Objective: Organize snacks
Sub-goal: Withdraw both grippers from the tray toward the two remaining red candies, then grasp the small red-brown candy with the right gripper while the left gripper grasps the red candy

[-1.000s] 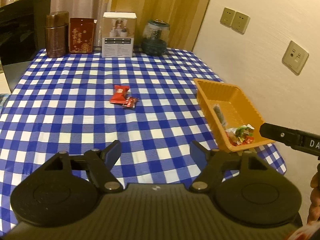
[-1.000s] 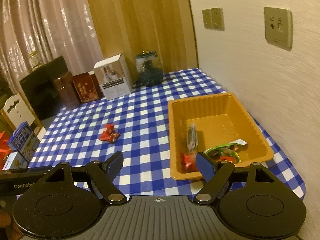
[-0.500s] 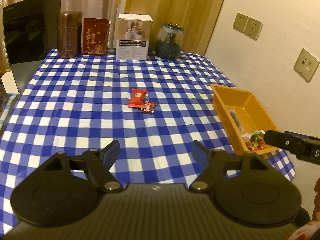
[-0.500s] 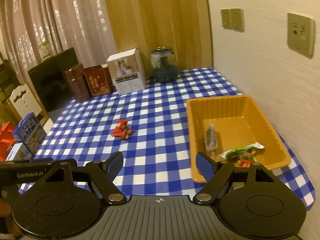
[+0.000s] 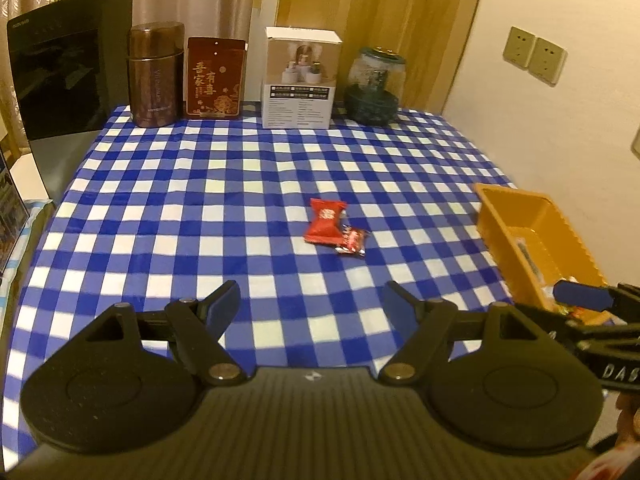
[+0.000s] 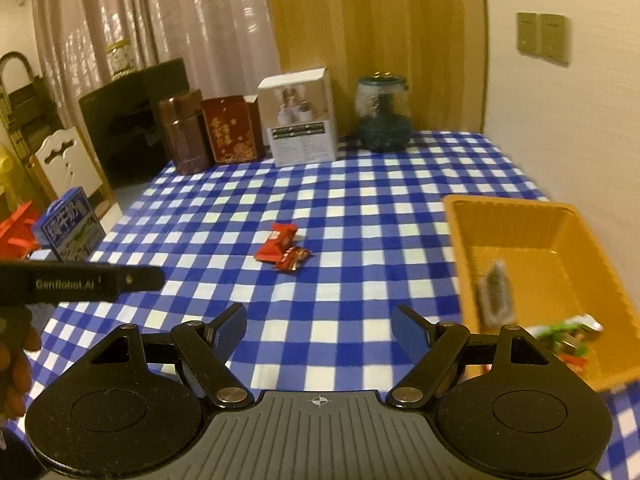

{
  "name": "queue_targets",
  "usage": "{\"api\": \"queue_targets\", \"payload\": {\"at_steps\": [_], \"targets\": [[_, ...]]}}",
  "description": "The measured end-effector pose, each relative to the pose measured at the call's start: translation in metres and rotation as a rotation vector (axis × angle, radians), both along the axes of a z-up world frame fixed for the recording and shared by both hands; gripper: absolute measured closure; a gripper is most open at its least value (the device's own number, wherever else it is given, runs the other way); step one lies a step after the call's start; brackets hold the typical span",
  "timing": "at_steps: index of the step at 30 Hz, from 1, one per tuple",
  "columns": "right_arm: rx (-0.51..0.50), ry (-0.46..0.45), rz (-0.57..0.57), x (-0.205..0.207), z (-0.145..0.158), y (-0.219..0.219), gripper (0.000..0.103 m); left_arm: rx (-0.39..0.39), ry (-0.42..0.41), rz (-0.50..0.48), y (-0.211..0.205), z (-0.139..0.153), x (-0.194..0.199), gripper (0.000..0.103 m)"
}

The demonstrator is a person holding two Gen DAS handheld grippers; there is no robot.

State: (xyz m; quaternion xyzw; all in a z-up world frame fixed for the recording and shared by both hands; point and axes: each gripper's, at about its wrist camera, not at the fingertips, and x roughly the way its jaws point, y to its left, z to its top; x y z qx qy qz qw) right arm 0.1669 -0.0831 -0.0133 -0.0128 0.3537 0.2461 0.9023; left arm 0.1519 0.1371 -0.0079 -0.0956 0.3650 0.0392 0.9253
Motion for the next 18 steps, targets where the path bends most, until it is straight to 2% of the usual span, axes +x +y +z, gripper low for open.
{"api": "queue_targets", "payload": {"at_steps": [13,18], "targets": [[-0.007,0.027,0.023,0.064,-0.062,0.052,0.024,0.02,0.024,0.016,0.037,-0.045,0.063,0.027],[-0.011,0.029,0.034,0.085,-0.081,0.071,0.036,-0.002,0.023,0.02,0.045,-0.058,0.086,0.027]]}}
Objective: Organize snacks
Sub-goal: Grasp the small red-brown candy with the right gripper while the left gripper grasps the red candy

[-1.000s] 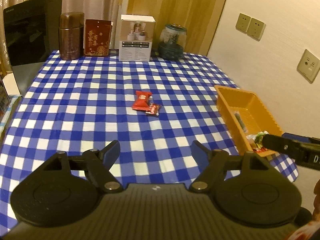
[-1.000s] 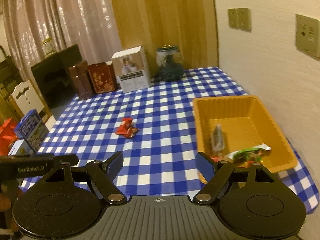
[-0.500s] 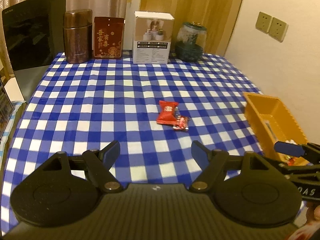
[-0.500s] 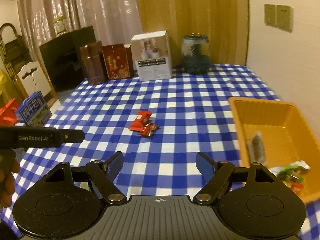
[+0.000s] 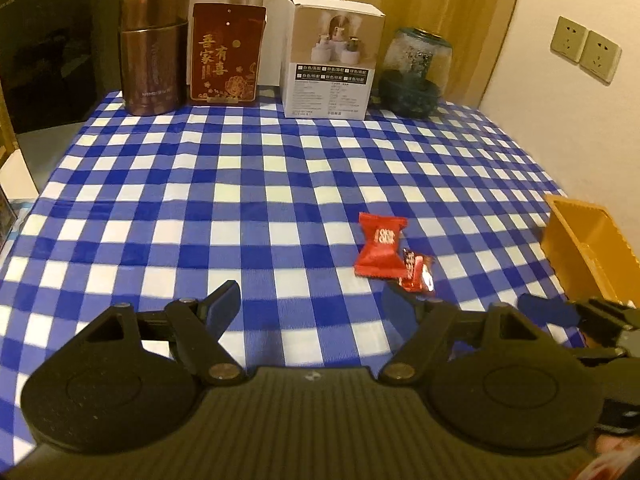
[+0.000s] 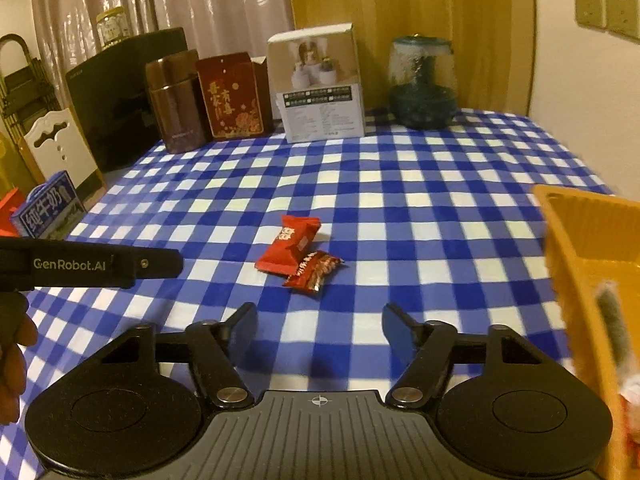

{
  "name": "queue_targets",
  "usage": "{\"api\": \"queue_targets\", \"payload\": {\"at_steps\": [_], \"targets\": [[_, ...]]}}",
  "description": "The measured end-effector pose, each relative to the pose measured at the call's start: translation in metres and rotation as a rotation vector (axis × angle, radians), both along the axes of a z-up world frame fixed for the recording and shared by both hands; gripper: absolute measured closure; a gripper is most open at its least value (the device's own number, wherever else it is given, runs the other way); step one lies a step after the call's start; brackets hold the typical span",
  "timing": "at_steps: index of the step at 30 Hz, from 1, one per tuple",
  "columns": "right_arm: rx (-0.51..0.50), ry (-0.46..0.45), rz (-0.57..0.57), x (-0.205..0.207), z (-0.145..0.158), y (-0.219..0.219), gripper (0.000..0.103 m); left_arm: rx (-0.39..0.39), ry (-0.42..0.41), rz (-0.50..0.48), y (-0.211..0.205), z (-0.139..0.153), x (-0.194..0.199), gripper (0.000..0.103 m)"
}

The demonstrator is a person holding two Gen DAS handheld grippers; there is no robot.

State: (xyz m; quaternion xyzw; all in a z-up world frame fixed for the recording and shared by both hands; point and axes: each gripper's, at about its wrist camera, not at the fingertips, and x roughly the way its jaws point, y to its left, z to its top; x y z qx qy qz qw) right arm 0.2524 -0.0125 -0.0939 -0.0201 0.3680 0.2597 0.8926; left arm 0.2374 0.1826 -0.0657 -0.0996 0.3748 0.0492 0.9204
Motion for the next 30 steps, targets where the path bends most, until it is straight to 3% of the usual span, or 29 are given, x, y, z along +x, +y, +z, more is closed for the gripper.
{"api": "queue_targets", "payload": {"at_steps": [13,19,24,30], "targets": [[-0.06,-0.012,0.001,0.047,-0.038,0.046,0.041,-0.013,0.031,0.048,0.017,-0.023,0.025,0.027],[-0.161,-0.063,0.044,0.057,-0.051,0.065,0.041,-0.034,0.038,0.064,0.021,-0.025,0.025,0.027],[-0.147,-0.045,0.006,0.062,-0.049,0.051,0.059,-0.044,0.042,0.065,0.02,-0.026,0.026,0.027],[-0.137,-0.041,-0.028,0.065,-0.043,0.037,0.064,-0.04,0.046,0.051,0.014,-0.026,0.027,0.027]]}}
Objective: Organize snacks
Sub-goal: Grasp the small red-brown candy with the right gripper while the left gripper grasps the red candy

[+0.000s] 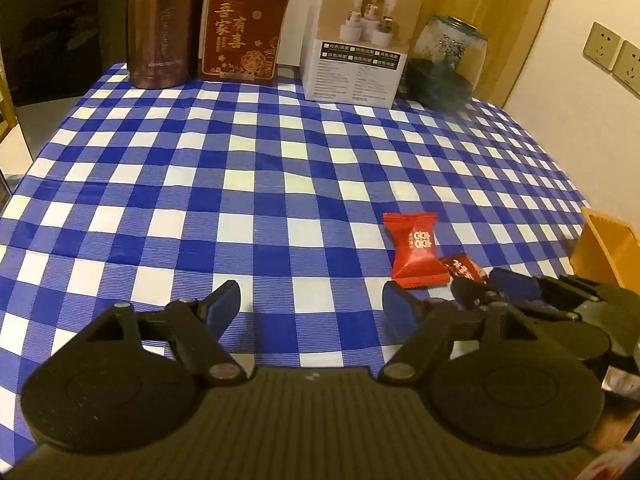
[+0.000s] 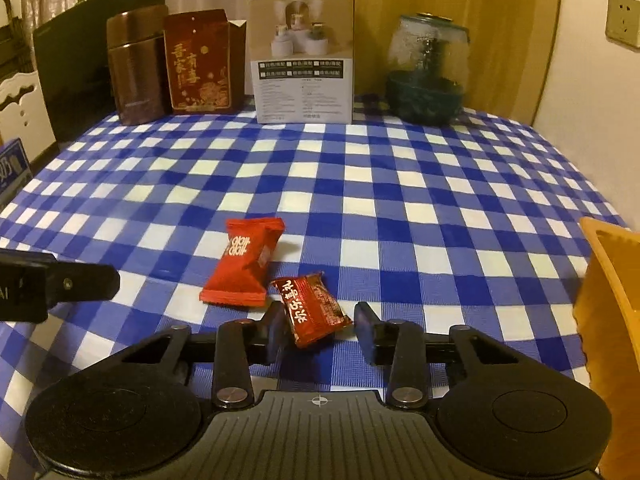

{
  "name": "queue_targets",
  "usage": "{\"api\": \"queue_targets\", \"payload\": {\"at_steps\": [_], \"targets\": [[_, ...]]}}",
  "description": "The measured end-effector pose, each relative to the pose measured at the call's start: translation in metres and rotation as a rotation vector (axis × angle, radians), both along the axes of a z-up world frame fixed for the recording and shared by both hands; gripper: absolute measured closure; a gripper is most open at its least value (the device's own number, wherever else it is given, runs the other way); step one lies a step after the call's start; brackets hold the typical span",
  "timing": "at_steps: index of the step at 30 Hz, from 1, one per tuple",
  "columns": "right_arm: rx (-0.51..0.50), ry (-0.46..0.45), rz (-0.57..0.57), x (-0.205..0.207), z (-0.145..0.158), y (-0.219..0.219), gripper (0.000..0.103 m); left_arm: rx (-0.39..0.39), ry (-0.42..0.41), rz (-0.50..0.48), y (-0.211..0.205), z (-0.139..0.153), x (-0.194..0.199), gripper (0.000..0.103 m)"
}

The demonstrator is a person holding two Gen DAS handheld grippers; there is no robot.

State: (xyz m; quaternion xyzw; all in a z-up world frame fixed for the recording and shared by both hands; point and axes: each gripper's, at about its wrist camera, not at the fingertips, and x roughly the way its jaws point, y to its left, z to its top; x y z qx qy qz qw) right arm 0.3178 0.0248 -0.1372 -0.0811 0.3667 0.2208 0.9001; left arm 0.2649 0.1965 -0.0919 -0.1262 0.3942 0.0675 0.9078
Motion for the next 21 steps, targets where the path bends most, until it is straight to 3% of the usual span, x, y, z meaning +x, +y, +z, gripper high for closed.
{"api": "queue_targets", "payload": {"at_steps": [12,15,21], "targets": [[-0.014,-0.061,0.16,0.011,-0.012,0.007,0.064,-0.002,0.012,-0.033,-0.001,-0.003,0.003,0.027],[0.011,-0.033,0.152,0.014,-0.011,0.006,0.072,-0.003,0.009,-0.04,-0.002,-0.005,0.005,0.027],[0.088,0.005,0.049,0.018,0.006,-0.01,0.077,-0.008,-0.017,-0.105,-0.012,-0.01,0.016,0.03]]}}
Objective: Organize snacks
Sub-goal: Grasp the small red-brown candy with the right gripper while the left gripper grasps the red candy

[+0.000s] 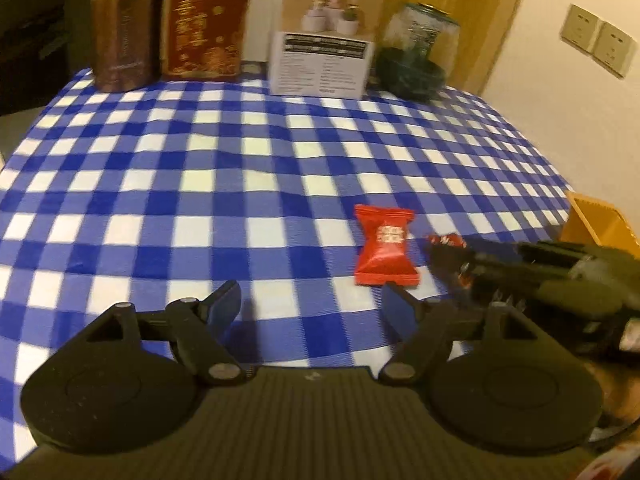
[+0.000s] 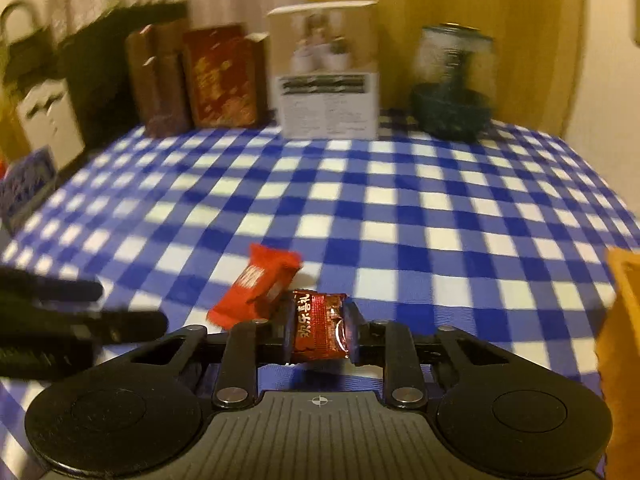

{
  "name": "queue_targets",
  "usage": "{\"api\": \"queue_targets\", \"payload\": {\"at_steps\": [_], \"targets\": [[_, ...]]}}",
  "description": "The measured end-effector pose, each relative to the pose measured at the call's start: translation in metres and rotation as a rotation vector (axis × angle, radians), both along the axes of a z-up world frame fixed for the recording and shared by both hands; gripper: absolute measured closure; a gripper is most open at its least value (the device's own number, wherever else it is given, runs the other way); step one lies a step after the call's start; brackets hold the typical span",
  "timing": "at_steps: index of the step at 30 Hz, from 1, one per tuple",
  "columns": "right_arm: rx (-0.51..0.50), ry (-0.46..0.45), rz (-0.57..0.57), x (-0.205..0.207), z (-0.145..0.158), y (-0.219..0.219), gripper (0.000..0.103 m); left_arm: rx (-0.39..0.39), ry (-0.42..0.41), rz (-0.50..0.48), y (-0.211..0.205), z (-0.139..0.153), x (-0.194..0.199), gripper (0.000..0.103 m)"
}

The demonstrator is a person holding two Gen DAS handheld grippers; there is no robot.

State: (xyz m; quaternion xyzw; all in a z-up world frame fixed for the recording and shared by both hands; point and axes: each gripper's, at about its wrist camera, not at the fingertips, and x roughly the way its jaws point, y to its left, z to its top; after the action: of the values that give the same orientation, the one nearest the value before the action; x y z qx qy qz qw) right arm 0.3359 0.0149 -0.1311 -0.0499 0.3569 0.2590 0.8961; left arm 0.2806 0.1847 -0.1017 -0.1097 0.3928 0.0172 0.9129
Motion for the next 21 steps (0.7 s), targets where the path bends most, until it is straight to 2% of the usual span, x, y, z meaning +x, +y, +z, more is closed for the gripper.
{"api": "queue_targets", "payload": {"at_steps": [5,12,14,16,21], "targets": [[0.071,0.018,-0.099,0.006,0.015,-0.029,0.077,-0.04,-0.039,-0.059,-0.016,-0.002,0.012,0.038],[0.089,0.016,-0.133,0.011,0.025,-0.042,0.077,-0.036,-0.075,-0.087,-0.033,-0.005,0.033,0.042],[0.091,0.018,-0.136,0.012,0.027,-0.043,0.077,-0.037,-0.068,-0.083,-0.034,-0.009,0.04,0.046],[0.095,0.02,-0.139,0.012,0.027,-0.044,0.077,-0.032,-0.058,-0.085,-0.036,-0.013,0.046,0.054],[0.096,0.027,-0.142,0.013,0.026,-0.044,0.077,-0.025,-0.051,-0.089,-0.042,-0.02,0.054,0.064]]}}
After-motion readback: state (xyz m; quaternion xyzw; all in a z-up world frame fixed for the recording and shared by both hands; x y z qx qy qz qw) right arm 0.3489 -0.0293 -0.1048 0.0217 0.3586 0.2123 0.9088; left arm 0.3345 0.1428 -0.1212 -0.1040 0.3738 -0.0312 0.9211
